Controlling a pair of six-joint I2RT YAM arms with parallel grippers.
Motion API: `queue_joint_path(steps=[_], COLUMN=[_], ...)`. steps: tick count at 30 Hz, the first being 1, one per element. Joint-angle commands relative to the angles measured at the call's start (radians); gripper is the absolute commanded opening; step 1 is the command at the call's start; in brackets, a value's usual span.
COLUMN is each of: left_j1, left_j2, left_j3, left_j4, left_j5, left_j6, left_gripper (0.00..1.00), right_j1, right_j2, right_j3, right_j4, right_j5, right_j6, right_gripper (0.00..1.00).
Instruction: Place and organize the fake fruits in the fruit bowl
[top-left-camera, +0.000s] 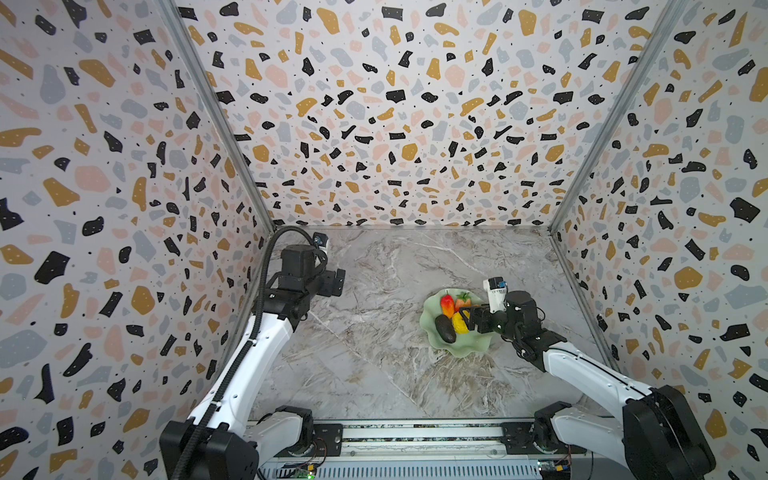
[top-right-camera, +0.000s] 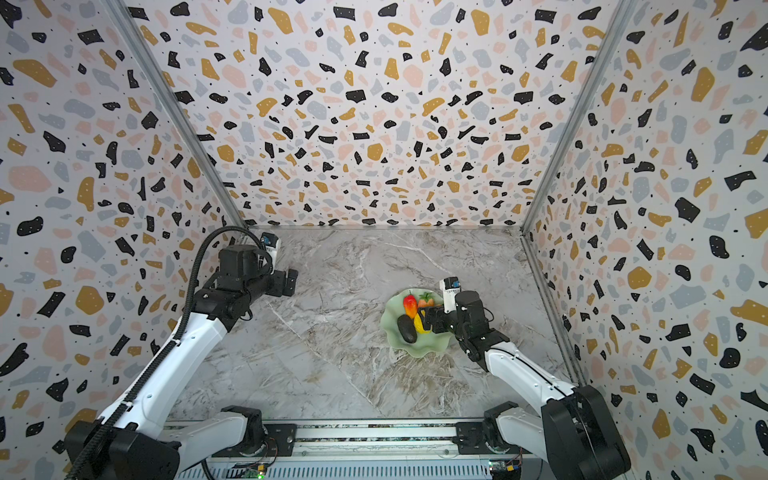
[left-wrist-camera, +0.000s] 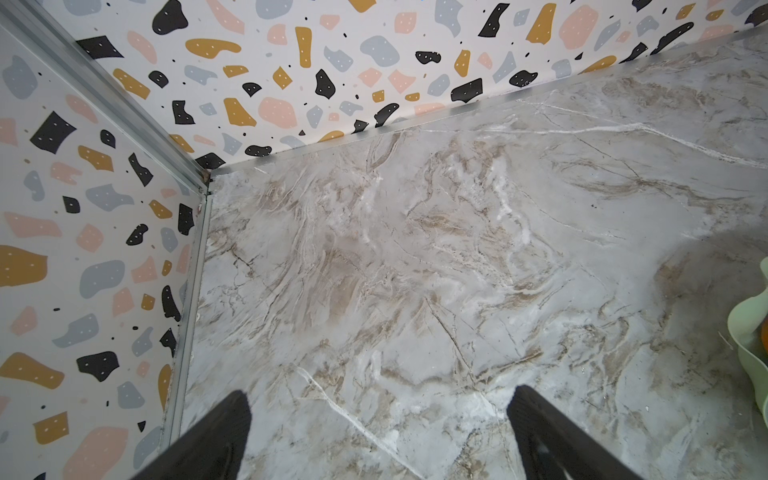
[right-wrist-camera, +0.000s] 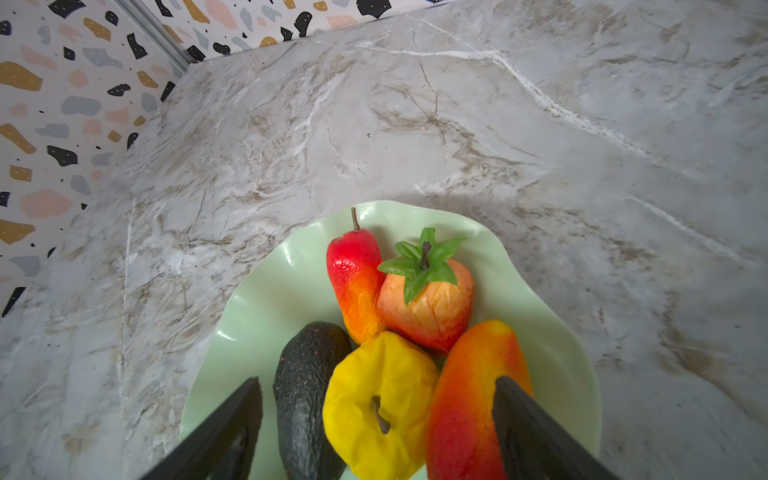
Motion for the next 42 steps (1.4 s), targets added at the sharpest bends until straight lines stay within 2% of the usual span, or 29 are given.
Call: queue_joint_path(steps=[1, 13, 19, 23, 25, 28, 30, 32, 35, 42], left_j1=[-0.002, -0.001, -0.001, -0.001, -0.002, -0.001, -0.002, -0.002, -0.002, -0.001], left_j2=[-0.016, -0.02, -0.017, -0.001, 0.013, 0.022, 0.008, -0.013, -0.035, -0.064], left_j3=[-0.005, -0.005, -0.01, -0.019, -0.018, -0.037, -0.077, -0.128, -0.167, -0.4], left_j4=[0.017, 0.015, 0.022, 0.06, 0.078, 0.149, 0.237, 0.327, 0.404, 0.713], left_j5=[0.012, 0.012, 0.015, 0.02, 0.017, 0.033, 0.028, -0.016, -0.05, -0.337], left_j6=[0.013, 0.013, 0.011, 0.008, 0.0, -0.03, -0.052, -0.082, -0.076, -0.104], left_gripper=[1.0, 1.0, 1.0, 1.0, 1.0, 1.0, 1.0, 1.0, 1.0, 0.99], right_j1=[-0.001, -0.002, -0.02, -0.091, -0.117, -0.143, -0.174, -0.234, -0.321, -0.336], right_j2=[-0.014, -0.042, -0.094, -0.132, -0.143, -0.15, -0.15, -0.141, -0.115, 0.011], right_j3=[-0.015, -0.02, 0.074, 0.115, 0.128, 0.107, 0.05, -0.01, -0.103, -0.212], right_j4=[0.015, 0.011, -0.045, 0.027, 0.066, 0.154, 0.247, 0.339, 0.471, 0.667], right_j5=[-0.024, -0.042, 0.037, 0.047, 0.094, 0.284, 0.403, 0.436, 0.393, 0.434], right_j6=[0.036, 0.061, -0.033, -0.091, -0.143, -0.216, -0.218, -0.197, -0.169, -0.189], right_gripper=[0.87, 0.87, 0.94, 1.0, 0.99, 0.99, 0.99, 0.99, 0.99, 0.99])
